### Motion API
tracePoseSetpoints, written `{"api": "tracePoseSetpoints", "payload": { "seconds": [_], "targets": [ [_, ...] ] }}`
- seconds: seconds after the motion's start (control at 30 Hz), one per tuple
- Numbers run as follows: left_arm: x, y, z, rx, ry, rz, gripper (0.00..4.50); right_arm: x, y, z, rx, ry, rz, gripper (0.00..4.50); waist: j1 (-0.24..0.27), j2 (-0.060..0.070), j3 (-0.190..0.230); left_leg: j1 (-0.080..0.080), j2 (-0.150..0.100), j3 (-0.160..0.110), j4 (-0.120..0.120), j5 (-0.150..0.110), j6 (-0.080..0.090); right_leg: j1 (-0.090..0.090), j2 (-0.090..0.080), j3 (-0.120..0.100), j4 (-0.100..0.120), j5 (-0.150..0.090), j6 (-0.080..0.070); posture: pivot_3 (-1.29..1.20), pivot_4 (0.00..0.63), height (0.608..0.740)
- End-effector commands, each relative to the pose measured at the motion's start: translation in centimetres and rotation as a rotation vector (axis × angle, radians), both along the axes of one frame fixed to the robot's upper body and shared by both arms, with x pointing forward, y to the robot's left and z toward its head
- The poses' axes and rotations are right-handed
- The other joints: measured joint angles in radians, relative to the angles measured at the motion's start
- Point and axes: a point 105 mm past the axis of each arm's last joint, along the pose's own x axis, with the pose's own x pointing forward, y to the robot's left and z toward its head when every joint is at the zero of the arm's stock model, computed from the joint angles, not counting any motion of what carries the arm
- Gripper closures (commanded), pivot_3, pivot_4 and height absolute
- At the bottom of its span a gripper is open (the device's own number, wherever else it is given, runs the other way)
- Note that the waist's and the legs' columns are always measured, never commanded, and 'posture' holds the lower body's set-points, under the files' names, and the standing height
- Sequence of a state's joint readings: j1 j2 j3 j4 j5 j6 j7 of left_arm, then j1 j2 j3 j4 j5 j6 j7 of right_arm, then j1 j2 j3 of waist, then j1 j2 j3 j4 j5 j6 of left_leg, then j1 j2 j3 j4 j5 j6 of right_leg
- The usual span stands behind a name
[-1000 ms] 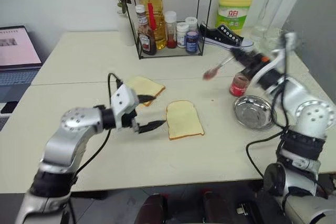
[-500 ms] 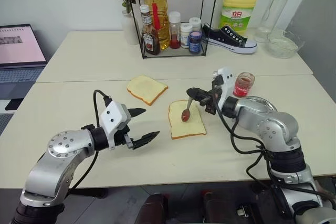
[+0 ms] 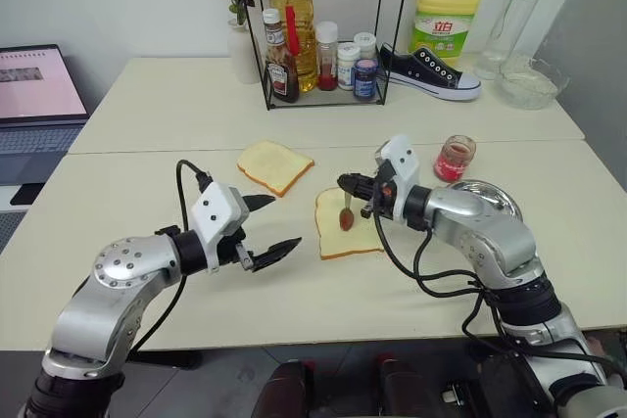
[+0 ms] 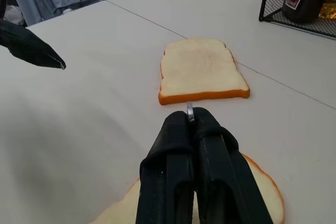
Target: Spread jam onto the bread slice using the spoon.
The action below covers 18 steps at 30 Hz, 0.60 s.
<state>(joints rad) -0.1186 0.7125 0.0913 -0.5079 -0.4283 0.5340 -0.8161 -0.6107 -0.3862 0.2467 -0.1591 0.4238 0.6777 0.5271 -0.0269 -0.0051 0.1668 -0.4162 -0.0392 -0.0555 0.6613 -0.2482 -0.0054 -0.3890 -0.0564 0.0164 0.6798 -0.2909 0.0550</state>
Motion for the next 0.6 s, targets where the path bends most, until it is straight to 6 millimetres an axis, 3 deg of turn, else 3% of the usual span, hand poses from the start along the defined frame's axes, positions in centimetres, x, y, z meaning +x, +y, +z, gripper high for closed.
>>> {"api": "tracePoseSetpoints", "payload": {
  "seconds": [0.03,0.6],
  "targets": [
    [0.01,-0.27,0.81,-0.007,-0.036,-0.016,0.0,0.57,-0.33,2.14,-0.004,-0.105,-0.005,4.44,0.0,0.0,0.0,0.0,0.0,0.0,0.0,0.0,0.0,0.0,0.0,0.0,0.0,0.0,0.0,0.0,0.15,0.74],
    [0.6,-0.54,0.95,-0.004,-0.044,-0.043,0.0,1.24,-0.97,2.73,0.005,-0.139,-0.036,4.44,0.0,0.0,0.0,0.0,0.0,0.0,0.0,0.0,0.0,0.0,0.0,0.0,0.0,0.0,0.0,0.0,0.15,0.74]
  ]
}}
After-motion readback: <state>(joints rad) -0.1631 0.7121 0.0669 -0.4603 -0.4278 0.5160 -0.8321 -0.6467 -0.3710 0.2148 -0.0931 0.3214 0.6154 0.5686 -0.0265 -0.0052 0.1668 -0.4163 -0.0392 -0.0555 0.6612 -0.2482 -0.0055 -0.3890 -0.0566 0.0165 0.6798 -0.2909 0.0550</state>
